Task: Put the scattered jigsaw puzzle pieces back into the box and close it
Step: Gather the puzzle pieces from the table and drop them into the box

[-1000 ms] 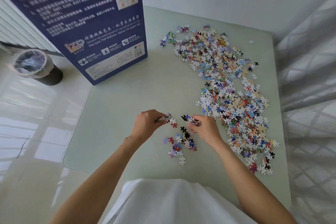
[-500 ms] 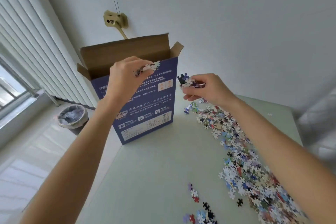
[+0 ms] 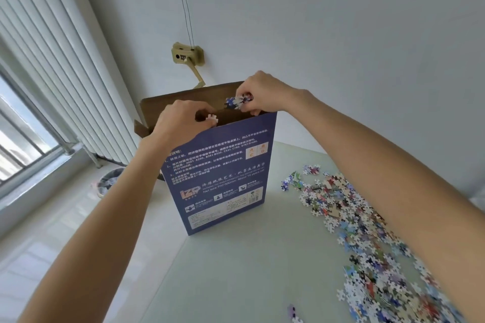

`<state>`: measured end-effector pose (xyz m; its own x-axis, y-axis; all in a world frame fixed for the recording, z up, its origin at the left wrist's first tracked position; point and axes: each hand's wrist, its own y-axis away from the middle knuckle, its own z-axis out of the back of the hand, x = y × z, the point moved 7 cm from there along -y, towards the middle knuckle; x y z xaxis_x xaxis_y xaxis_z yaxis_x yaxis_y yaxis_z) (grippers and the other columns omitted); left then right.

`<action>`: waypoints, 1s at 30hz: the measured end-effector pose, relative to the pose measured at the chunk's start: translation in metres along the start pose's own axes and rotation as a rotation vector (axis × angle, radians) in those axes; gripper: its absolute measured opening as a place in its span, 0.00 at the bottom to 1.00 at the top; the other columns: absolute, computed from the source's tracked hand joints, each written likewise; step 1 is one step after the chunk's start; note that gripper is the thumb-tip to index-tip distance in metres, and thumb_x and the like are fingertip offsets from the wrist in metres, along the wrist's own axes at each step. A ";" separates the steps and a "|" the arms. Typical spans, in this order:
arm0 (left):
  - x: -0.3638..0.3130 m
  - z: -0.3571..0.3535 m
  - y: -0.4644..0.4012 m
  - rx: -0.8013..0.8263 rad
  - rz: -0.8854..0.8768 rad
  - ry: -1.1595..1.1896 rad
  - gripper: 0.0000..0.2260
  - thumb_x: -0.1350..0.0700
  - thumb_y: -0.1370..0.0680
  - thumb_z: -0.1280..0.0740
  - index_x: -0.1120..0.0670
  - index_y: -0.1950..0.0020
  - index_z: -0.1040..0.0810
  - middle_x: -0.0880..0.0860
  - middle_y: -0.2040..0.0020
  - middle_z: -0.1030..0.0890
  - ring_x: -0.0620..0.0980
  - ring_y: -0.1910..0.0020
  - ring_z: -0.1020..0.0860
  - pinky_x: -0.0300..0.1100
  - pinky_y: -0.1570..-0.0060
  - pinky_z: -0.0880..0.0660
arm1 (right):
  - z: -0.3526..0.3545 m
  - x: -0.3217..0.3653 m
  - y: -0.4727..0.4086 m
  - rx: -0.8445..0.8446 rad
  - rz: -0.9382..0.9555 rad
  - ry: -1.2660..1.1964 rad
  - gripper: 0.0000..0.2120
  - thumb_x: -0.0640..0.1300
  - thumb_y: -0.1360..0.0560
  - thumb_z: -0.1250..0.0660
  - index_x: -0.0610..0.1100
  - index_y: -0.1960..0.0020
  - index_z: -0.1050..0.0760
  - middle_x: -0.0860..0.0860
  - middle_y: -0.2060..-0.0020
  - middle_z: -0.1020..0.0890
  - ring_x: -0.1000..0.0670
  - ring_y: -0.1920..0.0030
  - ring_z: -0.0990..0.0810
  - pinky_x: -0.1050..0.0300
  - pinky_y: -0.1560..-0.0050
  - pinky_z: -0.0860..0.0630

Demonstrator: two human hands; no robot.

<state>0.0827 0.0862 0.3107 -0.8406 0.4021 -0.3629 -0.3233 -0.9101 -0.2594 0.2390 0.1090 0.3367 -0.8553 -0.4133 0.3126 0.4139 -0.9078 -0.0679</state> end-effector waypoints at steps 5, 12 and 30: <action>0.005 0.003 0.005 -0.041 -0.019 0.061 0.06 0.51 0.25 0.31 0.46 0.49 0.19 0.46 0.55 0.17 0.44 0.58 0.22 0.43 0.55 0.24 | -0.016 0.014 -0.015 0.051 0.112 0.235 0.08 0.42 0.28 0.31 0.45 0.49 0.21 0.48 0.51 0.20 0.47 0.52 0.22 0.51 0.50 0.26; -0.010 0.004 0.016 -0.147 -0.105 0.077 0.06 0.51 0.24 0.33 0.47 0.50 0.18 0.45 0.58 0.17 0.43 0.60 0.21 0.42 0.58 0.22 | -0.016 0.007 -0.007 -0.016 0.104 0.121 0.08 0.43 0.27 0.31 0.47 0.48 0.20 0.52 0.48 0.19 0.52 0.47 0.23 0.49 0.39 0.31; -0.133 -0.140 0.099 -0.174 -0.577 0.391 0.09 0.57 0.23 0.37 0.54 0.47 0.19 0.48 0.59 0.19 0.44 0.64 0.22 0.40 0.65 0.22 | -0.103 -0.098 0.234 -0.382 -0.095 0.183 0.04 0.39 0.27 0.33 0.43 0.53 0.21 0.50 0.57 0.17 0.48 0.56 0.19 0.51 0.64 0.20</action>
<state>0.2232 -0.0437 0.2078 -0.3294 0.8503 -0.4106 -0.5679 -0.5258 -0.6333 0.3879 -0.0705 0.1928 -0.9395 -0.3014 0.1631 0.2152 -0.8892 -0.4037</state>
